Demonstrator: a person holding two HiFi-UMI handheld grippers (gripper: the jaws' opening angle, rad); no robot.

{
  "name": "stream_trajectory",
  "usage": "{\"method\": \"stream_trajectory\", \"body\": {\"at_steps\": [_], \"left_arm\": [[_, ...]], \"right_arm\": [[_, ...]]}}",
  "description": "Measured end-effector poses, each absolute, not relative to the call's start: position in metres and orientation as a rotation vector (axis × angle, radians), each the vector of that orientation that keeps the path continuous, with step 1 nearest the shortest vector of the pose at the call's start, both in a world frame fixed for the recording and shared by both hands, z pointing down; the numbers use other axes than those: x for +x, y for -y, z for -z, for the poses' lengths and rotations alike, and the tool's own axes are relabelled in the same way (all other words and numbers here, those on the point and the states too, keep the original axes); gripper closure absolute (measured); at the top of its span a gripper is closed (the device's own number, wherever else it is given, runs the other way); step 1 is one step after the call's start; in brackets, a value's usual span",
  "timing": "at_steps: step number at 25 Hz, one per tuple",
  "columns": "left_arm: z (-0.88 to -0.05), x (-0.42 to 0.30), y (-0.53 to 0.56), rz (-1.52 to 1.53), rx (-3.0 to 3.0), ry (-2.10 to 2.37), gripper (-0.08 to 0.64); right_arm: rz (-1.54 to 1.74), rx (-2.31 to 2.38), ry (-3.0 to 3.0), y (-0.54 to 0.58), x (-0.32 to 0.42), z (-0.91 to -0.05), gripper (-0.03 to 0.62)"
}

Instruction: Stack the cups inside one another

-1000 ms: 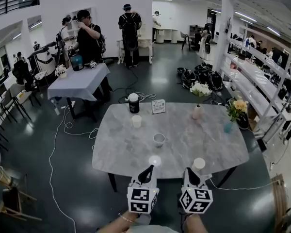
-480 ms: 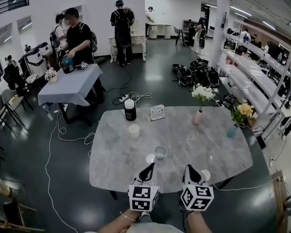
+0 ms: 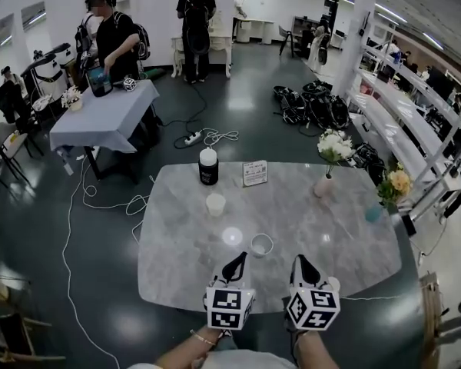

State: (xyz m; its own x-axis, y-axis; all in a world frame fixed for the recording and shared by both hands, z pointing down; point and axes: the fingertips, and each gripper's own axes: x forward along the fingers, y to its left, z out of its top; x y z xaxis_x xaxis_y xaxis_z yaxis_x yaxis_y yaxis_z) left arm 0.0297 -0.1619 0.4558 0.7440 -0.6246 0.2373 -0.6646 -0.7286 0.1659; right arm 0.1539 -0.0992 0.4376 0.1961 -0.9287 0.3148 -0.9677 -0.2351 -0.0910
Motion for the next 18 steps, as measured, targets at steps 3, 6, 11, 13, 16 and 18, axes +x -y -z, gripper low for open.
{"method": "stream_trajectory", "body": {"at_steps": [3,6,11,13,16,18], "left_arm": [[-0.460,0.034,0.166,-0.266,2.710,0.997,0.565],[-0.461,0.043,0.167,-0.298,2.717,0.980,0.565],[-0.469,0.053,0.170,-0.338,2.689,1.001,0.565],[-0.469,0.057,0.170,-0.340,2.684,1.007,0.565],[-0.467,0.064,0.171,-0.341,2.684,1.025,0.565],[-0.463,0.070,0.173,-0.332,2.685,1.037,0.565]], "right_arm": [[-0.486,2.341,1.837,0.104,0.159,-0.442,0.584],[-0.518,2.351,1.822,0.107,0.168,-0.446,0.584],[-0.561,2.332,1.843,0.112,0.179,-0.456,0.584],[-0.563,2.326,1.859,0.115,0.183,-0.457,0.584],[-0.538,2.320,1.895,0.119,0.190,-0.452,0.584],[-0.495,2.315,1.923,0.121,0.194,-0.445,0.585]]}}
